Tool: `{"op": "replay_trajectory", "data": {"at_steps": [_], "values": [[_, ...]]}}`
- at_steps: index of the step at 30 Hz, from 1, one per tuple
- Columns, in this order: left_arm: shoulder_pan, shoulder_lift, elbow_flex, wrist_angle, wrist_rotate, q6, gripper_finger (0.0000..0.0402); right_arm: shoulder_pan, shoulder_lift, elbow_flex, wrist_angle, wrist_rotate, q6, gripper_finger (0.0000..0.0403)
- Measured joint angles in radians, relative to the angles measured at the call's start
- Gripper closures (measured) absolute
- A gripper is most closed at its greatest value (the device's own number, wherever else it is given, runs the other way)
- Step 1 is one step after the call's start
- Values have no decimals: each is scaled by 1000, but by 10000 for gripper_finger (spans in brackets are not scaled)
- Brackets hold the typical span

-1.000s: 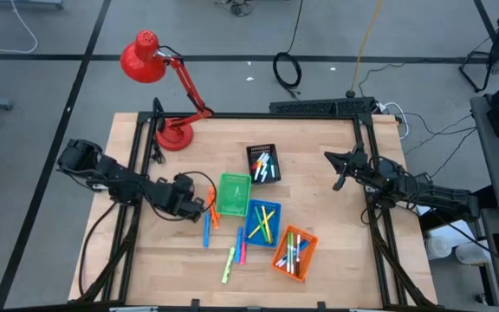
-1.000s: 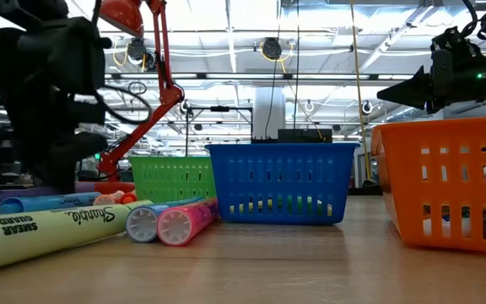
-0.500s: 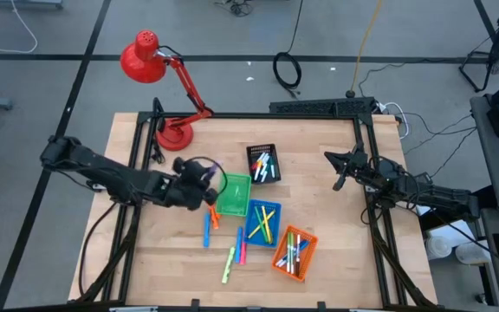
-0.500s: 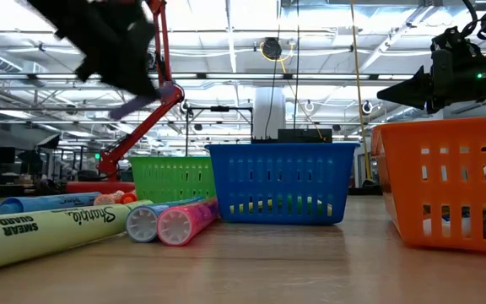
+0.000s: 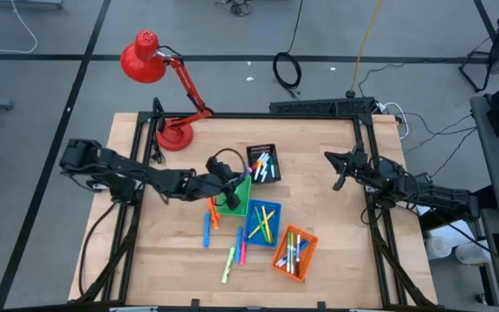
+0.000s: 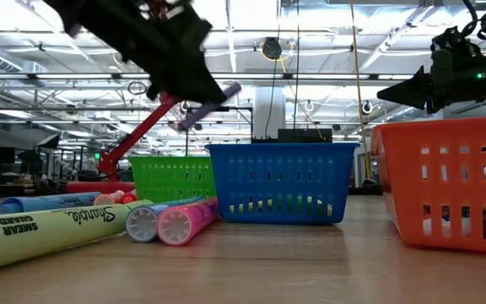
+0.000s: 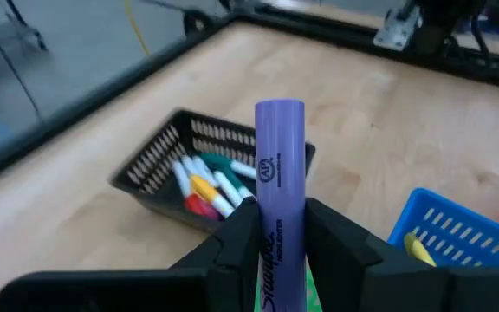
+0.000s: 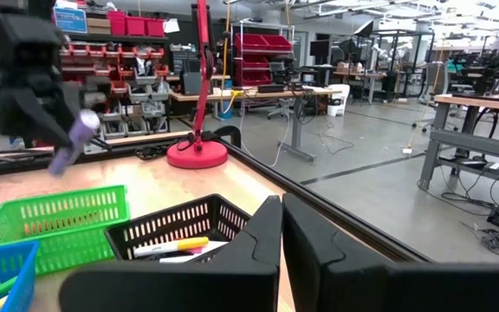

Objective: Pick & Place Markers
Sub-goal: Put the purple highlighter into the green basket

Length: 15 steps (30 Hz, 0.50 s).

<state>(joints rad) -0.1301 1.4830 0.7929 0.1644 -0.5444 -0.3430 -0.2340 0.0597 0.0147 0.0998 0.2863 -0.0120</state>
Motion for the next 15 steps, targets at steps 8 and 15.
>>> {"op": "replay_trajectory", "data": {"at_steps": [8,15], "values": [[25,108,0,89,104,-103,314,0,0,0,0,0,0,403],[25,105,0,-24,250,-207,314,0,0,0,0,0,0,403]]}}
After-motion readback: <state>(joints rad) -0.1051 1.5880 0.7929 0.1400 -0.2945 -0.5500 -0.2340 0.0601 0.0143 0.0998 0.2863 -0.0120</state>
